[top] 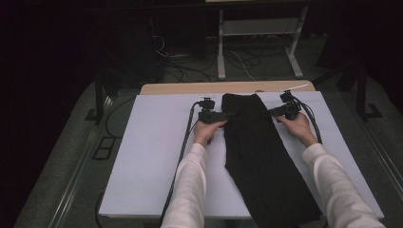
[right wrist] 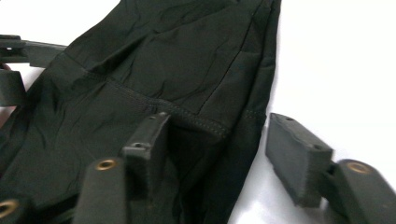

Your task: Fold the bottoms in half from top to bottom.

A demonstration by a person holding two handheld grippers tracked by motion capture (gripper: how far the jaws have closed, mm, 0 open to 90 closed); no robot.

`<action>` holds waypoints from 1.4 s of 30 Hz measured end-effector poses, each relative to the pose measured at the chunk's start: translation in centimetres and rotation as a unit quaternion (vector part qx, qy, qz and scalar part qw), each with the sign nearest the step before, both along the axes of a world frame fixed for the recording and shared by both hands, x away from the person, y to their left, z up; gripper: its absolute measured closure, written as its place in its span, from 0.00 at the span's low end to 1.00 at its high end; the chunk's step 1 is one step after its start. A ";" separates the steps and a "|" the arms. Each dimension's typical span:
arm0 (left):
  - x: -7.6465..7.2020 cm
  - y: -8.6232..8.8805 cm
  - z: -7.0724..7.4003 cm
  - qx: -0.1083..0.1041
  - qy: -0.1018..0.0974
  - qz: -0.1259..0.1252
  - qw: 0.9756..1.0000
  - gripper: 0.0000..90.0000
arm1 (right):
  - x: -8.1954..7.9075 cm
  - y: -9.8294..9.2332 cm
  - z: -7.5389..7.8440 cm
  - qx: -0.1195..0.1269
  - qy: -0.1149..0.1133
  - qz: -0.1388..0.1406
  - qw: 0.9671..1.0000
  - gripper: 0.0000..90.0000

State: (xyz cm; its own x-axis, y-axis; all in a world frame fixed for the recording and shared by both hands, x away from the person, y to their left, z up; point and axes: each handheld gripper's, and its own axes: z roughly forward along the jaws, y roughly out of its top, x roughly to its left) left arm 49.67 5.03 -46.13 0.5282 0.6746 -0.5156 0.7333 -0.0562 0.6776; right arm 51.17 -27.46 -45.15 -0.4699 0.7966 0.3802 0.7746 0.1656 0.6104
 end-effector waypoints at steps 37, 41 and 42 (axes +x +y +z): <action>-0.7 -1.4 0.8 -0.007 0.019 0.000 1.000 0.96 | -3.5 -0.6 0.4 0.070 -0.050 -0.016 0.996 0.96; -1.0 -1.5 1.3 -0.014 0.018 -0.007 1.000 0.96 | -4.2 -0.9 0.5 0.092 -0.053 -0.018 0.994 0.96; -1.1 -1.5 1.4 -0.016 0.017 -0.008 1.000 0.96 | -4.3 -1.0 0.5 0.098 -0.055 -0.019 0.993 0.96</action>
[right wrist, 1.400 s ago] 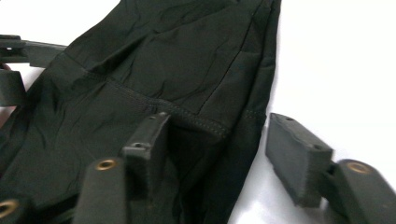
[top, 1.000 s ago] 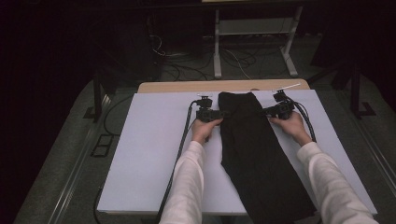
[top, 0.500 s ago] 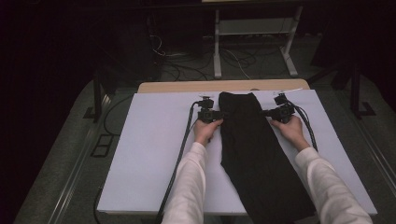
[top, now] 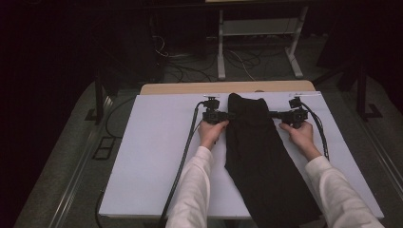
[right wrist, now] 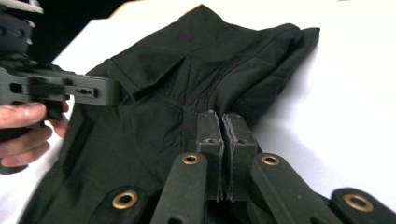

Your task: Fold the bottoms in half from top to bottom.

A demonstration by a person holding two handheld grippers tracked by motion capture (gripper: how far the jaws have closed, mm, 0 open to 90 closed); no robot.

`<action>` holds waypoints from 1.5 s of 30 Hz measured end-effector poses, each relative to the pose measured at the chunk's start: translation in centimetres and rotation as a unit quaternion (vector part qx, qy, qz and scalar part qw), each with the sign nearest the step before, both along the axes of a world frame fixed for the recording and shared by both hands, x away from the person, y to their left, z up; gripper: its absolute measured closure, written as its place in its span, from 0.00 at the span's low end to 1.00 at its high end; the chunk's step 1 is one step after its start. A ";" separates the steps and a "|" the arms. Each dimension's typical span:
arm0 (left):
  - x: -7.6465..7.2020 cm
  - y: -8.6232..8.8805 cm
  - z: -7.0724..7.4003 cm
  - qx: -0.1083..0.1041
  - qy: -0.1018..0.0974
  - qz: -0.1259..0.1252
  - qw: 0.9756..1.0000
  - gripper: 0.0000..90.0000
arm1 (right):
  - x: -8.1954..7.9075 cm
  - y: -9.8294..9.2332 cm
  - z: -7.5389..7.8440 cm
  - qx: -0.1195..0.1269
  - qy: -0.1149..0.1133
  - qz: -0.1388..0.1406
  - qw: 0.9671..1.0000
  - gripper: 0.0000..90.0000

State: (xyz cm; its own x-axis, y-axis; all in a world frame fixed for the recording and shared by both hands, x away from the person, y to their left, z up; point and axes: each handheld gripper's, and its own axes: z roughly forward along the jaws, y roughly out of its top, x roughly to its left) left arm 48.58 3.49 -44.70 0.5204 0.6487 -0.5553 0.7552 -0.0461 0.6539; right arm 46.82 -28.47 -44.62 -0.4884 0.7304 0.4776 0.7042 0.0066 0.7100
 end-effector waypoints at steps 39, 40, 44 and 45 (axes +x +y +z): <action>-5.2 0.3 2.9 -0.030 -0.057 -0.064 0.996 0.96 | -5.1 -1.6 2.9 0.031 -0.023 0.015 0.999 0.96; -5.3 0.3 3.0 -0.033 -0.058 -0.065 0.996 0.96 | -5.1 -1.6 2.9 0.028 -0.025 0.016 0.999 0.96; -5.7 0.3 3.3 -0.029 -0.063 -0.071 0.995 0.96 | -5.4 -1.7 3.1 0.027 -0.026 0.016 0.999 0.96; -5.8 0.2 3.4 -0.030 -0.063 -0.072 0.995 0.96 | -5.5 -1.7 3.1 0.026 -0.026 0.017 0.999 0.96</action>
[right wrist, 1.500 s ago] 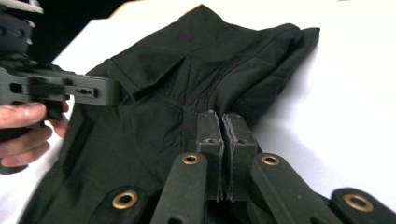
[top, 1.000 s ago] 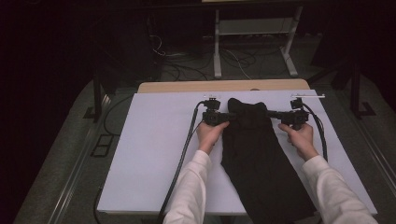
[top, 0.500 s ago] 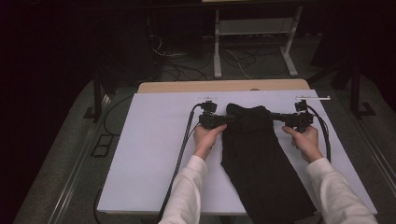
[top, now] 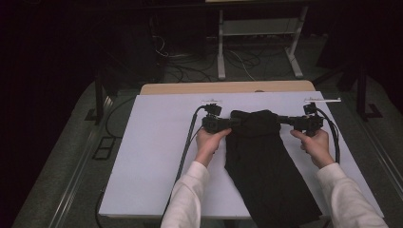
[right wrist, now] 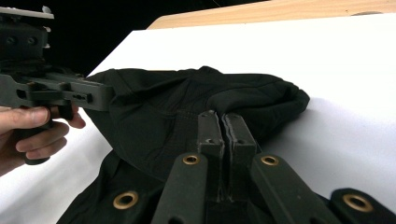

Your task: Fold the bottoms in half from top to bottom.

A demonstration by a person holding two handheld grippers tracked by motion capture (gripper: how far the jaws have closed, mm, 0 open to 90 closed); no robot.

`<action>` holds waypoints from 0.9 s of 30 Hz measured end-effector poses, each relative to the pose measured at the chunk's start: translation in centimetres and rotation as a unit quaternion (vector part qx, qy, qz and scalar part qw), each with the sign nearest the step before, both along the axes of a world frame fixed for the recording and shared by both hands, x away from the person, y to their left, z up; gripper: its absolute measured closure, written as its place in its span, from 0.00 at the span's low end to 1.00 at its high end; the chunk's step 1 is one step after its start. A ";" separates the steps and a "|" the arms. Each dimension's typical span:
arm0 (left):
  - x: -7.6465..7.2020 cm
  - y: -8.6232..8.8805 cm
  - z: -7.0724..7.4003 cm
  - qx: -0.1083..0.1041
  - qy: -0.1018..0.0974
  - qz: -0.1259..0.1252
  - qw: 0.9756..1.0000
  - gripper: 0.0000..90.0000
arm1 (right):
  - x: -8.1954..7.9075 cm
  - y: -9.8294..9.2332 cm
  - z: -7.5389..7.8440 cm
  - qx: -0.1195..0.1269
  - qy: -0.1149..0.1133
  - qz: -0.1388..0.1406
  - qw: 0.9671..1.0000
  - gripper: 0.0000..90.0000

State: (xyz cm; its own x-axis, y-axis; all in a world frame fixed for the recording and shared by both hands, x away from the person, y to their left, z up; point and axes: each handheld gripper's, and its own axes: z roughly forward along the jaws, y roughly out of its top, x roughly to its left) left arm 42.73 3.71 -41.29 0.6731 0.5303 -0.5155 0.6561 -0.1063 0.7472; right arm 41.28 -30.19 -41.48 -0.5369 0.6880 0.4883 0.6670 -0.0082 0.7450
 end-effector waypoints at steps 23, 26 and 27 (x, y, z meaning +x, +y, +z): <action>-3.5 0.5 0.7 0.001 -0.010 -0.024 1.000 0.96 | -2.8 -0.7 0.9 -0.010 -0.013 0.013 1.000 0.96; -4.0 0.7 1.0 -0.005 -0.012 -0.025 1.000 0.96 | -3.3 -0.7 1.0 -0.013 -0.013 0.020 1.000 0.96; -4.2 0.7 1.1 -0.004 -0.013 -0.026 1.000 0.96 | -3.4 -0.7 1.0 -0.013 -0.013 0.020 1.000 0.96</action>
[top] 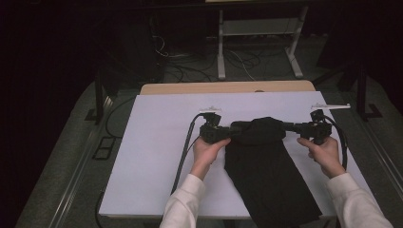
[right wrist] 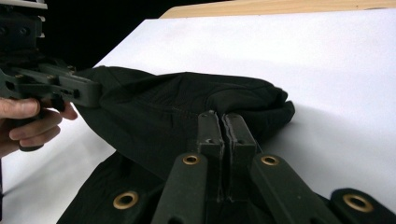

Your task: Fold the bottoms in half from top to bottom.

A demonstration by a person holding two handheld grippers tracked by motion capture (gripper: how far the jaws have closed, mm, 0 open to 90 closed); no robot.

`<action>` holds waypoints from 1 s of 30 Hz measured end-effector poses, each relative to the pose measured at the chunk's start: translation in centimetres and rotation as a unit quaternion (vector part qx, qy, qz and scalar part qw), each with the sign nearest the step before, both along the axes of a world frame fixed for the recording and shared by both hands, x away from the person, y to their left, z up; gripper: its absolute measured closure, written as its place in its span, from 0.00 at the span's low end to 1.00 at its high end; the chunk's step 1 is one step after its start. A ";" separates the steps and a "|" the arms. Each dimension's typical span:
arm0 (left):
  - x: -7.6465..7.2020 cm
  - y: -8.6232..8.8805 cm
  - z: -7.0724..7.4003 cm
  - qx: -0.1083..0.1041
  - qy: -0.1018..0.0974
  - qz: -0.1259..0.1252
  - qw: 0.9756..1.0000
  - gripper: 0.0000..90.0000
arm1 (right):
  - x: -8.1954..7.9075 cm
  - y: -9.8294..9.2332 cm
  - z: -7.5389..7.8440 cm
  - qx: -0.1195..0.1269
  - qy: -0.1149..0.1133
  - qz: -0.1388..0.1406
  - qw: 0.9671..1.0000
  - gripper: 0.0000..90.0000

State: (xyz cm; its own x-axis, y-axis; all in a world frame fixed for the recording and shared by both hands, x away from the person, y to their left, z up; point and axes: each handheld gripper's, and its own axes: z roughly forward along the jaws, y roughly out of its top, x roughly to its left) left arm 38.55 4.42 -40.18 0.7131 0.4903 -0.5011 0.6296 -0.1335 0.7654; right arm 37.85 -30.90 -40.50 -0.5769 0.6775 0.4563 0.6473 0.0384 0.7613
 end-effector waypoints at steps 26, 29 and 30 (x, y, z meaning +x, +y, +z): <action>-3.7 -0.8 -0.5 0.018 -0.003 -0.042 0.999 0.96 | -3.1 -0.8 -0.6 -0.021 0.012 0.018 1.000 0.96; -4.0 -0.8 -0.9 0.019 0.001 -0.047 0.999 0.96 | -3.3 -0.8 -0.8 -0.025 0.016 0.020 0.999 0.96; -4.2 -0.8 -1.0 0.019 0.001 -0.048 0.999 0.96 | -3.4 -0.8 -0.8 -0.026 0.018 0.021 0.999 0.96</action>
